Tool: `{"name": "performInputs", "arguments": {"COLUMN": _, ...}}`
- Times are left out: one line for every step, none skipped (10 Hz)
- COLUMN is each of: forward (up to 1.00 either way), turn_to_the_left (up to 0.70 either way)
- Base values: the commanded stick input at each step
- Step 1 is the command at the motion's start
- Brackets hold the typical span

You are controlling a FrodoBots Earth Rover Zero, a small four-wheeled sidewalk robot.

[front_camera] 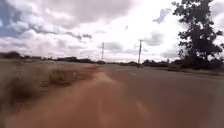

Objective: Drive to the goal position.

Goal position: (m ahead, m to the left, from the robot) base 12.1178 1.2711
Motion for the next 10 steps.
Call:
{"name": "performInputs", "arguments": {"forward": 0.85, "turn_to_the_left": 0.00}}
{"name": "performInputs", "arguments": {"forward": 0.85, "turn_to_the_left": 0.00}}
{"name": "performInputs", "arguments": {"forward": 0.85, "turn_to_the_left": 0.00}}
{"name": "performInputs", "arguments": {"forward": 0.85, "turn_to_the_left": 0.00}}
{"name": "performInputs", "arguments": {"forward": 0.85, "turn_to_the_left": 0.00}}
{"name": "performInputs", "arguments": {"forward": 0.85, "turn_to_the_left": 0.00}}
{"name": "performInputs", "arguments": {"forward": 0.85, "turn_to_the_left": 0.00}}
{"name": "performInputs", "arguments": {"forward": 0.85, "turn_to_the_left": 0.00}}
{"name": "performInputs", "arguments": {"forward": 0.85, "turn_to_the_left": 0.00}}
{"name": "performInputs", "arguments": {"forward": 0.85, "turn_to_the_left": 0.00}}
